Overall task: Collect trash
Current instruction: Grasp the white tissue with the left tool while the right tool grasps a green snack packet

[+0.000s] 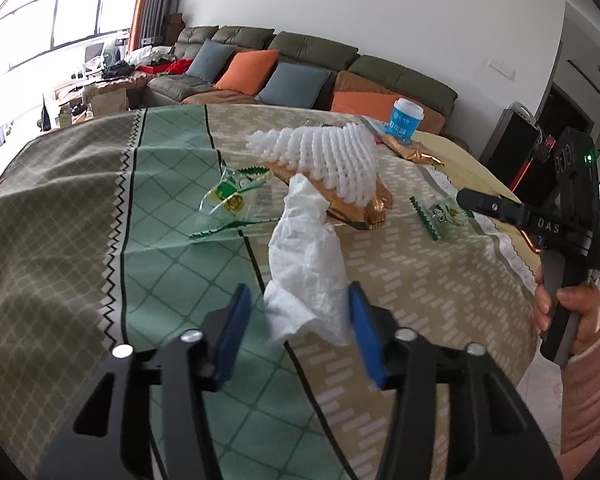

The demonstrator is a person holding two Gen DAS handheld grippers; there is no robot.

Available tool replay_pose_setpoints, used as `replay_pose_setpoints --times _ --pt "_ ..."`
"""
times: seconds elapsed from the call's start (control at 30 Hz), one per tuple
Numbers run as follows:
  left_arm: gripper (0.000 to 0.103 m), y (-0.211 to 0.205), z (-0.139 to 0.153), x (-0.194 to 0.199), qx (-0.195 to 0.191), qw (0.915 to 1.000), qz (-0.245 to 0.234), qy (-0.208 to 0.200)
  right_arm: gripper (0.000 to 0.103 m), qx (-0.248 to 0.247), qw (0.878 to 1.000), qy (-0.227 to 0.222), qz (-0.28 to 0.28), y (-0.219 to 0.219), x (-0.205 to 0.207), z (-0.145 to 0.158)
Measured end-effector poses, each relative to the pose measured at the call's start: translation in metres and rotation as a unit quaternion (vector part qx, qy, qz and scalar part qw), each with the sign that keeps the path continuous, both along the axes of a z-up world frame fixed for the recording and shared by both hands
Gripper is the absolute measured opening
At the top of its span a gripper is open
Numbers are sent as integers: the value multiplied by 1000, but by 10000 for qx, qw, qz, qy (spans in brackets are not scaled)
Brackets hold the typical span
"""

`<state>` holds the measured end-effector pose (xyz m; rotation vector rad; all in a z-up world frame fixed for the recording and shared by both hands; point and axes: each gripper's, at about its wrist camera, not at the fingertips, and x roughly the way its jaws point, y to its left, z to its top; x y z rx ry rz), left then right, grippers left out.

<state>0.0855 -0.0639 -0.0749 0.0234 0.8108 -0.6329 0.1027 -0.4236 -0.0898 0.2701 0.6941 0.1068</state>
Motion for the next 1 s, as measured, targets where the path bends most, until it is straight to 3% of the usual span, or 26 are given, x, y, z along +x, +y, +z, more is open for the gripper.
replay_pose_setpoints --times 0.1,0.23,0.33,0.43,1.0 --pt "33 -3 -4 2 13 10000 46 56 59 19 9999 85 99 5 3 -5" --pt "16 0 -4 0 17 10000 59 40 31 32 9997 118 209 8 5 -9" --pt "14 6 -3 -3 -63 9999 114 17 14 6 9995 112 283 11 3 -9" --pt "13 15 0 -9 -149 9997 169 -41 9 -19 9993 58 363 15 0 -6" --pt "11 77 25 -45 -459 9964 587 -404 8 100 9926 -628 1037 63 -20 44"
